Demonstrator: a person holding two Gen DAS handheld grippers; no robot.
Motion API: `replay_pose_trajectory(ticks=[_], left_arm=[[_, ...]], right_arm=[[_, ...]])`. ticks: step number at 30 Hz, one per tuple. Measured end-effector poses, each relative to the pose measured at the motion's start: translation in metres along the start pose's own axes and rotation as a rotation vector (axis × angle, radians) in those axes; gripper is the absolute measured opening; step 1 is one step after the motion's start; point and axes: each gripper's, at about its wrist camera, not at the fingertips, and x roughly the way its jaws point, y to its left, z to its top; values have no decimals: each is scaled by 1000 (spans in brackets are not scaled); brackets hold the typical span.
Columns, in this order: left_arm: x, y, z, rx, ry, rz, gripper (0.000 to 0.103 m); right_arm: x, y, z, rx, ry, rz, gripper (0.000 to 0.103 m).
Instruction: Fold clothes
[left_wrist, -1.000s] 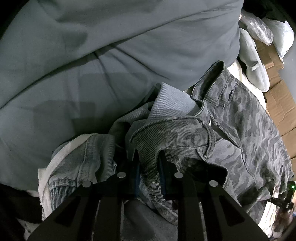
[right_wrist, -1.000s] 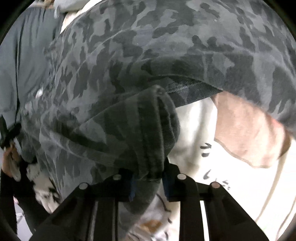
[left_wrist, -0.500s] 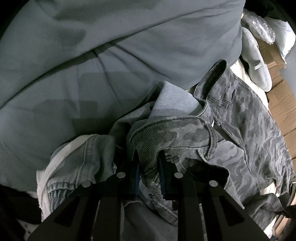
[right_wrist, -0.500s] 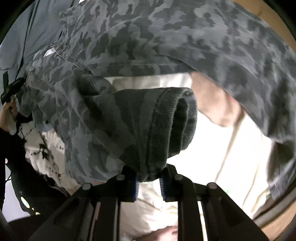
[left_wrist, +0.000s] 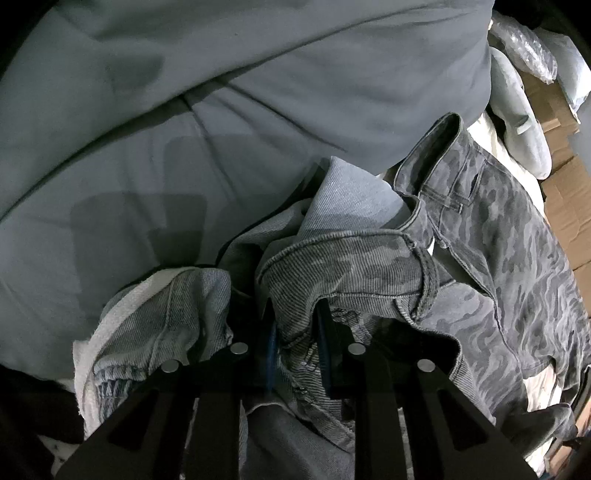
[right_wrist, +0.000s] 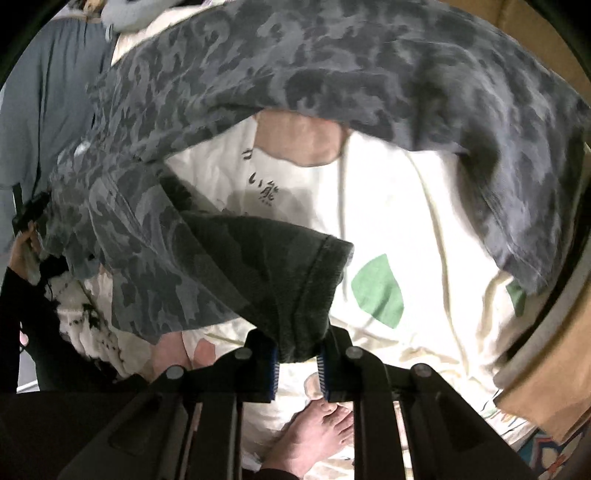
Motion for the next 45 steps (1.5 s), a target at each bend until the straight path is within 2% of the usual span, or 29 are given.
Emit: replay_pose_trajectory(ticks=[10, 17, 24, 32, 35, 39, 40, 42, 45], left_arm=[[5, -8, 4, -6, 19, 32, 19], [7, -11, 5, 5, 24, 41, 19], [7, -11, 4, 11, 23, 47, 19], [6, -12, 4, 16, 25, 49, 19], [7, -12, 3, 17, 23, 50, 19], [7, -12, 4, 19, 24, 51, 19], [7, -12, 4, 19, 24, 51, 19], [7, -12, 4, 18, 24, 51, 19], [6, -12, 3, 18, 23, 51, 19]], right_arm=[[-54, -20, -9, 110, -201, 31, 15], [-75, -35, 19, 153, -303, 17, 15], [-58, -35, 63, 150, -318, 10, 15], [-20, -18, 103, 100, -261, 34, 15], [-10, -14, 113, 103, -243, 48, 21], [-18, -15, 116, 108, -275, 60, 26], [-21, -17, 116, 110, -282, 64, 37], [-30, -20, 112, 109, -310, 59, 50], [-30, -32, 103, 117, -312, 30, 51]])
